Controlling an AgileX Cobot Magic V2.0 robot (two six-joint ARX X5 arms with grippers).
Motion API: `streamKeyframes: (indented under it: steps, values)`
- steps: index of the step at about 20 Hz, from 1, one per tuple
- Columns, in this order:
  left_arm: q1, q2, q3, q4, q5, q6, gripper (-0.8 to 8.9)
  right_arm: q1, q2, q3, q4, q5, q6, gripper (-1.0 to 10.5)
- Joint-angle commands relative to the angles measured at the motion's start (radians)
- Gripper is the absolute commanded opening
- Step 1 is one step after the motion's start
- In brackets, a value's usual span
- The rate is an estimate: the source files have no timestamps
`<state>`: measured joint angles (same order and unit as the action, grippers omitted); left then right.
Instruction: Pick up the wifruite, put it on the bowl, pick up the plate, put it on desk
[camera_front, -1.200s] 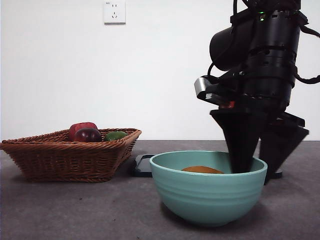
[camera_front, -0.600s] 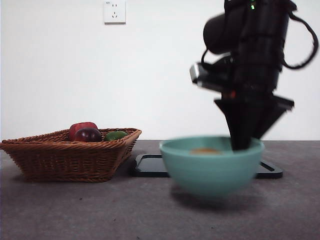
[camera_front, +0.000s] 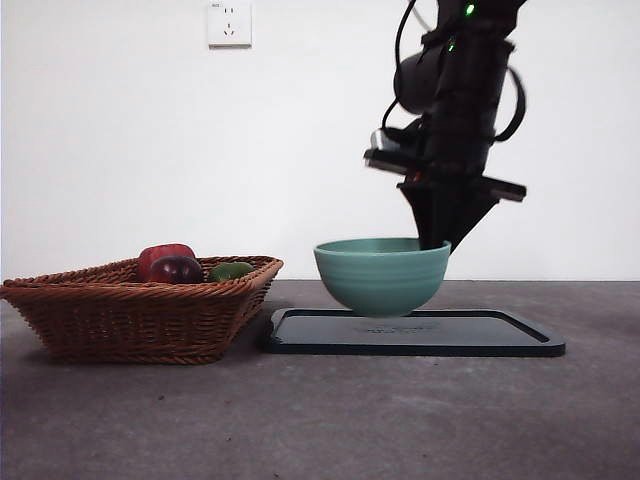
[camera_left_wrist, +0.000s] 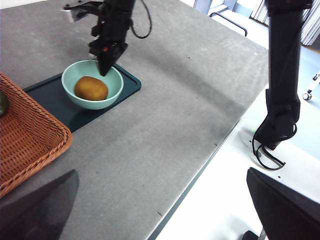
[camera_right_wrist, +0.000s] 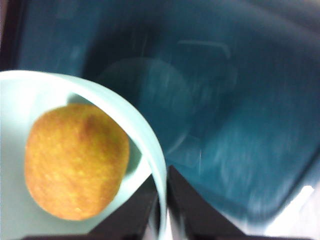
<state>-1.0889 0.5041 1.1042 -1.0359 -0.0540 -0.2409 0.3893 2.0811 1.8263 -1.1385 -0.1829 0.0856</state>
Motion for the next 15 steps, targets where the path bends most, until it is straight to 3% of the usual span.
streamKeyframes:
  steps: [1, 11, 15]
  values:
    - [-0.011, 0.003, 0.018, 0.024, -0.002, 0.016, 6.88, -0.016, 0.079, 0.068, 0.004, -0.019, -0.008, 0.1]
    - [-0.011, 0.003, 0.018, 0.031, -0.002, 0.016, 6.88, -0.051, 0.142, 0.079, 0.044, -0.026, 0.004, 0.2]
    - [-0.011, 0.003, 0.018, 0.031, -0.002, 0.016, 6.88, -0.069, 0.121, 0.083, 0.028, -0.01, 0.001, 3.1]
